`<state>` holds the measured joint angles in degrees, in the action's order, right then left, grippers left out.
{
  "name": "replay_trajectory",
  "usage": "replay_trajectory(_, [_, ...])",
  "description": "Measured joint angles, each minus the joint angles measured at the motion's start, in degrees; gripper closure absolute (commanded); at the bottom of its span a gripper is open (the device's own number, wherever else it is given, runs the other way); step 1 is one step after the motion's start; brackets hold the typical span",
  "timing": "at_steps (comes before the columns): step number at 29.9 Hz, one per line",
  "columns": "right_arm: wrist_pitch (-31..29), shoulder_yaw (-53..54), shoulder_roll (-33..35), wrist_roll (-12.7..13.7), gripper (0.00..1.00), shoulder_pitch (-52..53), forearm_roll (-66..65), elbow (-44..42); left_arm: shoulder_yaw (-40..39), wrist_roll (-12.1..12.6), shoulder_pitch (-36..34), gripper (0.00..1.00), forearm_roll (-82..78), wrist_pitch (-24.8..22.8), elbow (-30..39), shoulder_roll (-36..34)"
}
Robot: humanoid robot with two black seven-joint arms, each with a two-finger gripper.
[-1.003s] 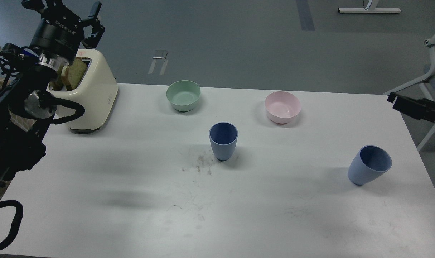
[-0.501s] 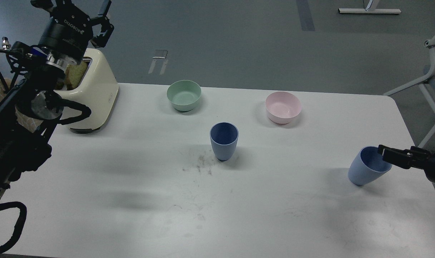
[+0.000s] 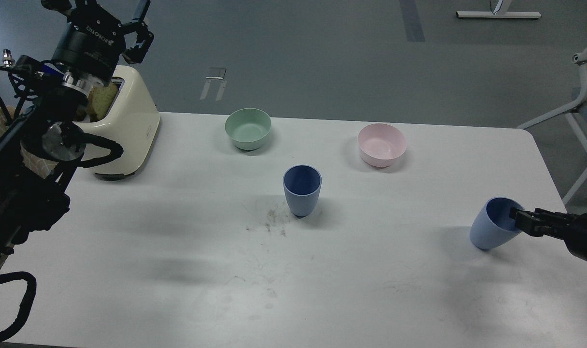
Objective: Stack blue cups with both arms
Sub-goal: 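Grasp the second blue cup with the right gripper and lift it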
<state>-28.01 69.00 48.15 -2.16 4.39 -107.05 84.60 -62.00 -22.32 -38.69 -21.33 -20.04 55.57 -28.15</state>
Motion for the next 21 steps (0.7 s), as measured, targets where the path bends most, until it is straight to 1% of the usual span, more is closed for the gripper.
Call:
replay_trajectory(2, [0.0, 0.1, -0.3, 0.0, 0.84, 0.1, 0.0, 0.0, 0.0, 0.0, 0.0, 0.02, 0.0, 0.0, 0.0, 0.0])
replay_trajectory(4, [0.0, 0.1, -0.4, 0.0, 0.96, 0.1, 0.0, 0.0, 0.0, 0.0, 0.0, 0.02, 0.0, 0.0, 0.0, 0.0])
replay_trajectory(6, [0.0, 0.1, -0.4, 0.0, 1.00, 0.1, 0.0, 0.0, 0.0, 0.0, 0.0, 0.02, 0.0, 0.0, 0.0, -0.1])
replay_trajectory(13, [0.0, 1.3, -0.1, 0.1, 1.00, 0.4, 0.6, 0.3, 0.0, 0.0, 0.0, 0.02, 0.0, 0.0, 0.0, -0.2])
replay_trajectory(18, [0.0, 9.6, 0.1, 0.0, 1.00, 1.1, 1.4, 0.3, 0.0, 0.0, 0.0, 0.02, 0.0, 0.0, 0.4, -0.3])
replay_trajectory(21, [0.0, 13.4, 0.1, -0.1, 1.00, 5.7, 4.2, 0.3, 0.0, 0.0, 0.0, 0.02, 0.0, 0.0, 1.4, -0.3])
